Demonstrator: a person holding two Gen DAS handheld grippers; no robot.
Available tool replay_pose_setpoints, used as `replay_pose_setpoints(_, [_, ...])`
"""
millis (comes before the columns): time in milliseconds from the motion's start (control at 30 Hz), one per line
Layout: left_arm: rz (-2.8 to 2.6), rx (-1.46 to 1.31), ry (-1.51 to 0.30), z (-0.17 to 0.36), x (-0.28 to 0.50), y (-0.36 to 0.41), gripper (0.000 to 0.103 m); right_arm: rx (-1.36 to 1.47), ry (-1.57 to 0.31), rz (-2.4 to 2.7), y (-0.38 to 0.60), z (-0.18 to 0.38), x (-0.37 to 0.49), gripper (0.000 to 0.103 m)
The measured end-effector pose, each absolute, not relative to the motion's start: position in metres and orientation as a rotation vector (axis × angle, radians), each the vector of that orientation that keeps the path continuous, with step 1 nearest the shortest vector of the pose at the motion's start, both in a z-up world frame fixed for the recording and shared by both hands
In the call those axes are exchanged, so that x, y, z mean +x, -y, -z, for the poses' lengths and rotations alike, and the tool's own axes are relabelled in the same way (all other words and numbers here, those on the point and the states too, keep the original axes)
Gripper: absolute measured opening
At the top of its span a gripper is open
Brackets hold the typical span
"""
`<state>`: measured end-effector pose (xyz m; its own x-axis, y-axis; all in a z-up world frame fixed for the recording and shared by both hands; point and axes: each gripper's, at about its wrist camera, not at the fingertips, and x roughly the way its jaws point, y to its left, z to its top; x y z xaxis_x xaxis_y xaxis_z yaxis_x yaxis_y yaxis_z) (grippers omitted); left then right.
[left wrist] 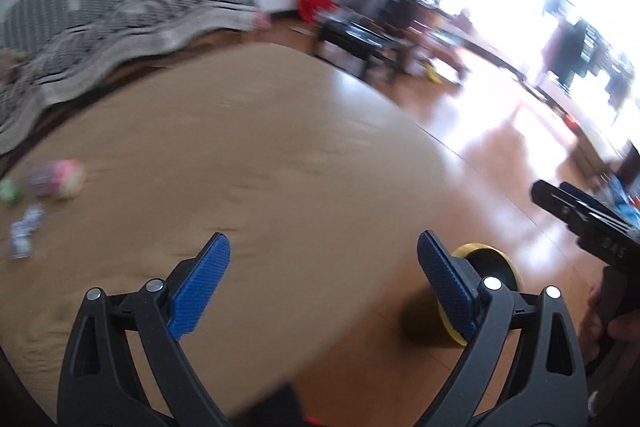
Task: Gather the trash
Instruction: 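Move both tools back over the table, then grasp the crumpled blue-white paper with the left tool while the right tool grasps the purple toy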
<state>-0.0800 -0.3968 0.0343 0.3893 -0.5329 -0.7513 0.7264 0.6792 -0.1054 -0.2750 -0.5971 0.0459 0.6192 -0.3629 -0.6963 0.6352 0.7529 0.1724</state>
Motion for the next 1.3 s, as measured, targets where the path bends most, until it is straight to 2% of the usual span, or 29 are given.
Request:
replay_pose_setpoints(300, [0.496,0.233,-0.823,-0.028,0.020,0.217,0.092,0.302,-0.716,0.199,0.448,-0.070,-0.095,0.086])
replay_pose_setpoints(533, [0.378,0.170,-0.837,-0.013,0.071,0.136,0.092,0.270,-0.765,0.012,0.347,-0.057,0.008,0.086])
replay_pose_setpoints(733, [0.373,0.185,-0.855,0.012,0.096,0.121,0.092,0.238,-0.815,-0.011,0.322,-0.029,0.063,0.086])
replay_pose_setpoints(1300, [0.373,0.190,-0.935,0.069,0.180,0.154,0.092,0.147,-0.973,0.024,0.323,0.067,0.196,0.086])
